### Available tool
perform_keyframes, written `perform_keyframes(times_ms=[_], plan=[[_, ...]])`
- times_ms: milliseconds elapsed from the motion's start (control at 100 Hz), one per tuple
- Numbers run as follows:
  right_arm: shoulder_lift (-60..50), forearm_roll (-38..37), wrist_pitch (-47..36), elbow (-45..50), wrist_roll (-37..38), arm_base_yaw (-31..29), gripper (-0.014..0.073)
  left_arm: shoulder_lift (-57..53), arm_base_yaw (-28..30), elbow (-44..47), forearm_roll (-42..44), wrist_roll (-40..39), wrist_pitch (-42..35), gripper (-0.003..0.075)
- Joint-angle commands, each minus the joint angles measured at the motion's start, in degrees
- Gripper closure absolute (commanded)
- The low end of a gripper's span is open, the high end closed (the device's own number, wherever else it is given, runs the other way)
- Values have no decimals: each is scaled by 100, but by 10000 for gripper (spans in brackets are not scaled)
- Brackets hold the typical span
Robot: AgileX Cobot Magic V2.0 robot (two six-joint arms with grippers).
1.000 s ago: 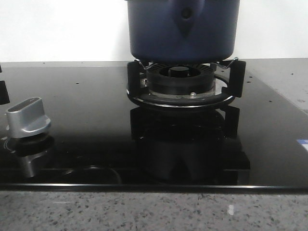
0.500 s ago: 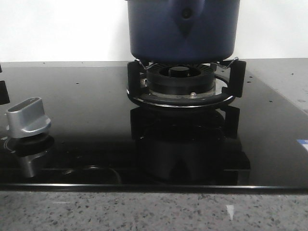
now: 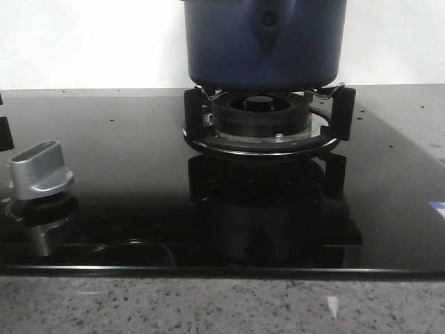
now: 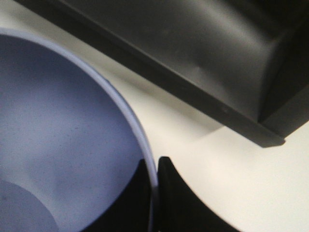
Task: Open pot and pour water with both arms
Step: 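Tilt the bowl with the right gripper to pour water into saucepan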
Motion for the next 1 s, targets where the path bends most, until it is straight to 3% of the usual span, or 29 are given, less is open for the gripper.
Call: perform_keyframes(times_ms=[0, 990], plan=[[-271, -558, -390, -174, 62, -5, 639, -196, 11, -190, -226, 1, 205, 459], [-271, -2189, -1474, -174, 62, -5, 639, -150, 11, -190, -226, 1, 205, 459]])
